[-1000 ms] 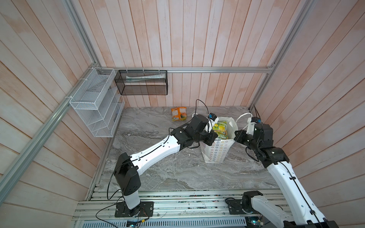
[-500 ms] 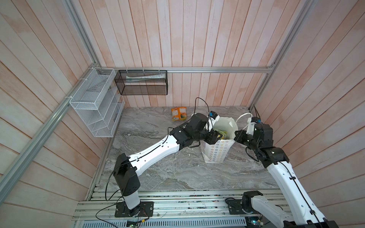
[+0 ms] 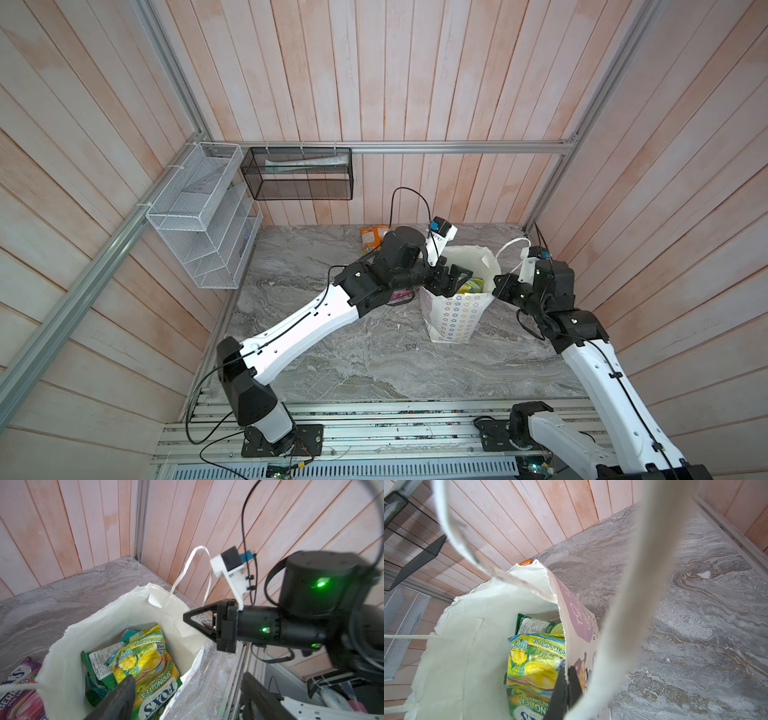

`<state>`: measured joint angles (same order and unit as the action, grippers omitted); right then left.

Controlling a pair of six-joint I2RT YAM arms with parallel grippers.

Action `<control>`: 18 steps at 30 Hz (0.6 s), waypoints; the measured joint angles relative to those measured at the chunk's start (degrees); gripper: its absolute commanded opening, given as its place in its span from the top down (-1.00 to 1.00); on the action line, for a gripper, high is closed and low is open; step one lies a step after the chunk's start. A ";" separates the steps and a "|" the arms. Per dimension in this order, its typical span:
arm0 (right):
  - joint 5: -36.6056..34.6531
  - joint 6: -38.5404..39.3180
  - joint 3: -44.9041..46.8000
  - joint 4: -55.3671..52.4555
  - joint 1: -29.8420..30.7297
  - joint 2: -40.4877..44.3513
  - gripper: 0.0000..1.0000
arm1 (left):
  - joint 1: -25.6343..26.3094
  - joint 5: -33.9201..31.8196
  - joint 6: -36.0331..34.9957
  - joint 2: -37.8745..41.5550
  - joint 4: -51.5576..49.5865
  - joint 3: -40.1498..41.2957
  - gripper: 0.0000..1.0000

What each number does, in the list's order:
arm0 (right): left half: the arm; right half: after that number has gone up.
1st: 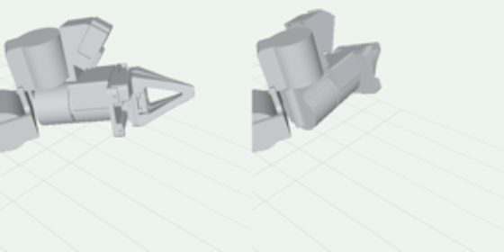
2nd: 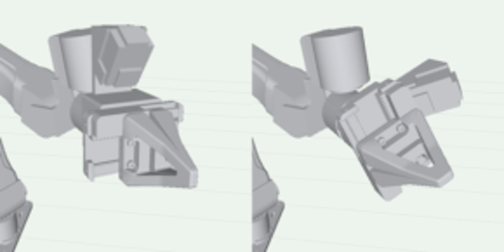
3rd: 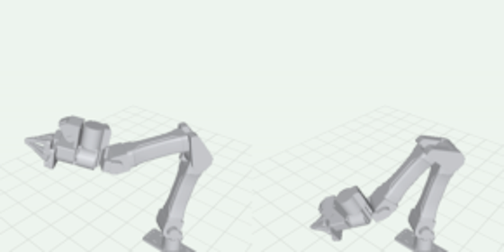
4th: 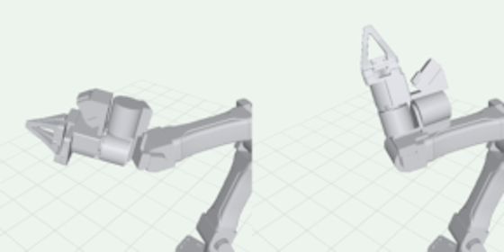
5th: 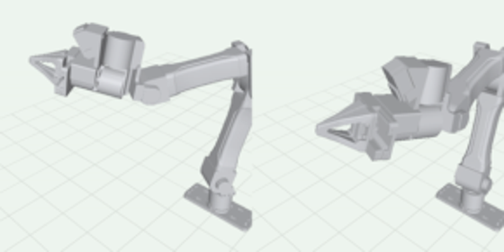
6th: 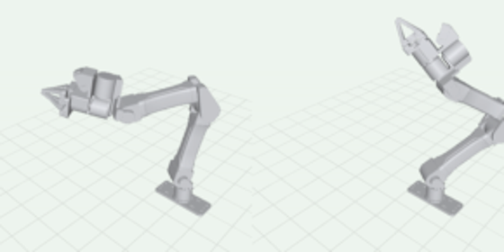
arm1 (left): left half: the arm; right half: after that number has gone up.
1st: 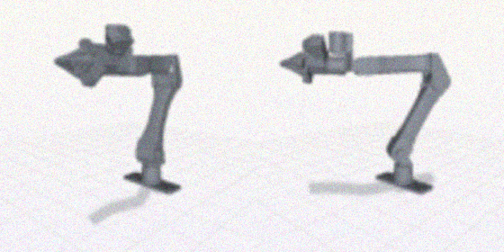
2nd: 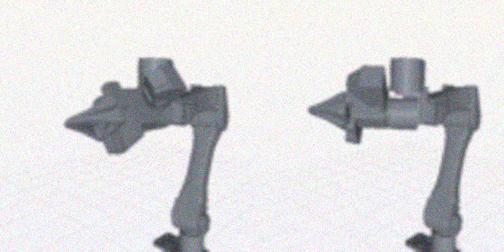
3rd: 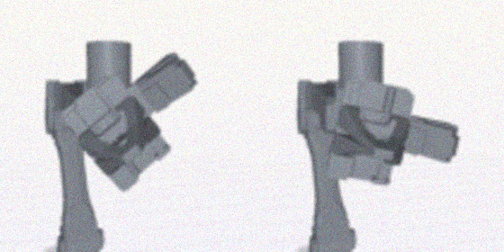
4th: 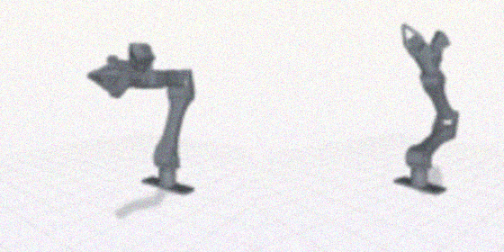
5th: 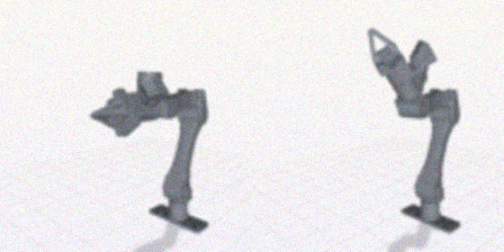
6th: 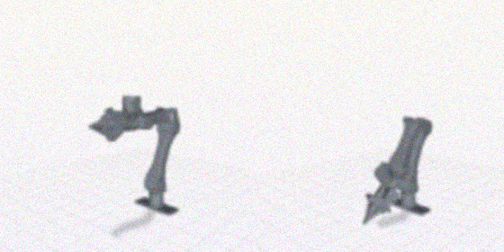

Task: Place the snacks into the paper bag
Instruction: Place the snack in the paper bag, then pick up the snack from the top-center of the table.

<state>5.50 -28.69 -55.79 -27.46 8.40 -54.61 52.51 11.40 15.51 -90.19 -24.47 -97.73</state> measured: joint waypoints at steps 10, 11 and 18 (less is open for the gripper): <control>0.00 0.02 0.02 0.02 0.02 0.00 1.00 | -6.29 -7.41 1.60 27.80 9.01 20.55 -1.00; 0.00 0.00 0.02 0.04 0.02 0.00 1.00 | -8.44 -7.37 2.45 29.33 9.49 22.80 -1.00; 0.04 0.00 0.31 0.57 0.02 -0.02 1.00 | -22.32 -2.32 10.34 26.95 9.55 34.05 -1.00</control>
<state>5.54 -28.69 -55.48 -26.89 8.43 -54.63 30.20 9.08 25.85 -63.24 -14.92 -63.68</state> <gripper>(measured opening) 0.041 0.999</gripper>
